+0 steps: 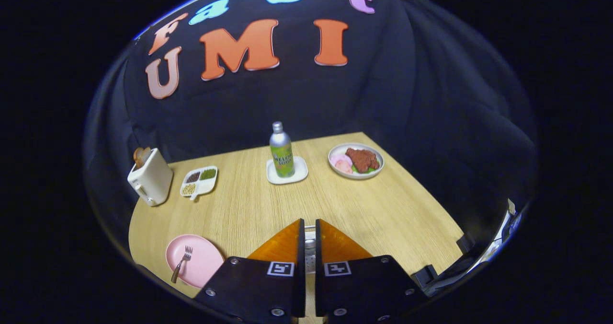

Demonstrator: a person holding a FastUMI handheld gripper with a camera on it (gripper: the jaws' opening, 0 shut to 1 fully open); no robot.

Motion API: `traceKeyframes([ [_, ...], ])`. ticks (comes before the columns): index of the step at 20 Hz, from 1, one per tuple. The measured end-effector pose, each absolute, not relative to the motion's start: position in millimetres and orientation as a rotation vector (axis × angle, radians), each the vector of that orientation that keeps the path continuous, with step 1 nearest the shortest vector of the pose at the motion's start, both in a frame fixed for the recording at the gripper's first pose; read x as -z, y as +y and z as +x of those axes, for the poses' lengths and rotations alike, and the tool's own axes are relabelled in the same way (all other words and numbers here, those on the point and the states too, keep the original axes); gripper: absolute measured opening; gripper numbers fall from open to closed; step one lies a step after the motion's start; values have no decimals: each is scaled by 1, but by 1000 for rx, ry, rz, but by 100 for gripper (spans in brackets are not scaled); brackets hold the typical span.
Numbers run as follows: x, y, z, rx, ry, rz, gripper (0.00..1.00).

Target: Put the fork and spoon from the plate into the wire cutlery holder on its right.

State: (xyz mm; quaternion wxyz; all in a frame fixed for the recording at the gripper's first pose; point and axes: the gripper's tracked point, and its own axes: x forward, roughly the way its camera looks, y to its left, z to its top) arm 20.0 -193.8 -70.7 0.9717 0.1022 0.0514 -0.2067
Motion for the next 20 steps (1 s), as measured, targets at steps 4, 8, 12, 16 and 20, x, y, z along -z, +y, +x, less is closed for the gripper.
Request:
traceKeyframes([
  [4,33,-178,11,427,-65,160,13],
  [8,15,-149,11,409,-142,136,55],
  [12,6,-123,12,394,-197,153,82],
  [16,9,-91,20,379,-204,151,90],
  [20,23,-40,40,322,-178,140,92],
])
